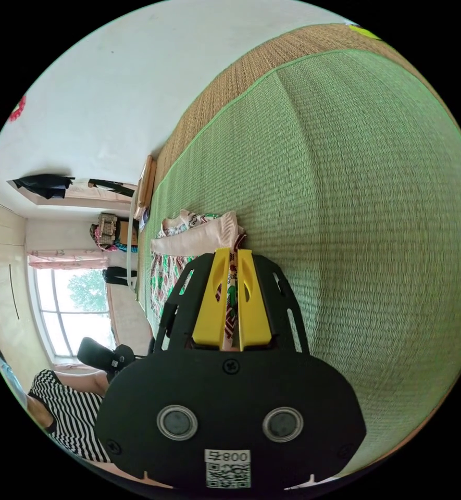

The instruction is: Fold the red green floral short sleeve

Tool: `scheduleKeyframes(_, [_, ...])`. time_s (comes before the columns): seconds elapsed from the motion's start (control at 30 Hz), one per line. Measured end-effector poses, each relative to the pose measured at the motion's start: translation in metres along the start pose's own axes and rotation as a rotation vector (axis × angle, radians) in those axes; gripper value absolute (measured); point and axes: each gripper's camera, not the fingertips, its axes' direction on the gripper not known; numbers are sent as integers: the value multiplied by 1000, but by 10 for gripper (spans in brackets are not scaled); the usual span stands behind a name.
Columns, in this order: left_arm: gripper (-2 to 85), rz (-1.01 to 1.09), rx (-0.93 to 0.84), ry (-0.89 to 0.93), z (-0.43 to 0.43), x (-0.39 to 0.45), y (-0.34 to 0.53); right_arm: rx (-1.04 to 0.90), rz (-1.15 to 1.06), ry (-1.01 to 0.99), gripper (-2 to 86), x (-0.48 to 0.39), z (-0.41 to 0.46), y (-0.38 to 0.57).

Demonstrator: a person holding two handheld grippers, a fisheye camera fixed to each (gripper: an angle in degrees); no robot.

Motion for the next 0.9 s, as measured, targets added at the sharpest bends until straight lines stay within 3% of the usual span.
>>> scheduleKeyframes(0.47, [8, 49, 28, 101, -56, 4, 44, 82, 26, 67, 20, -16, -25, 30])
scheduleKeyframes(0.9, [8, -46, 243, 183, -218, -61, 166, 167, -43, -17, 20, -112, 7, 32])
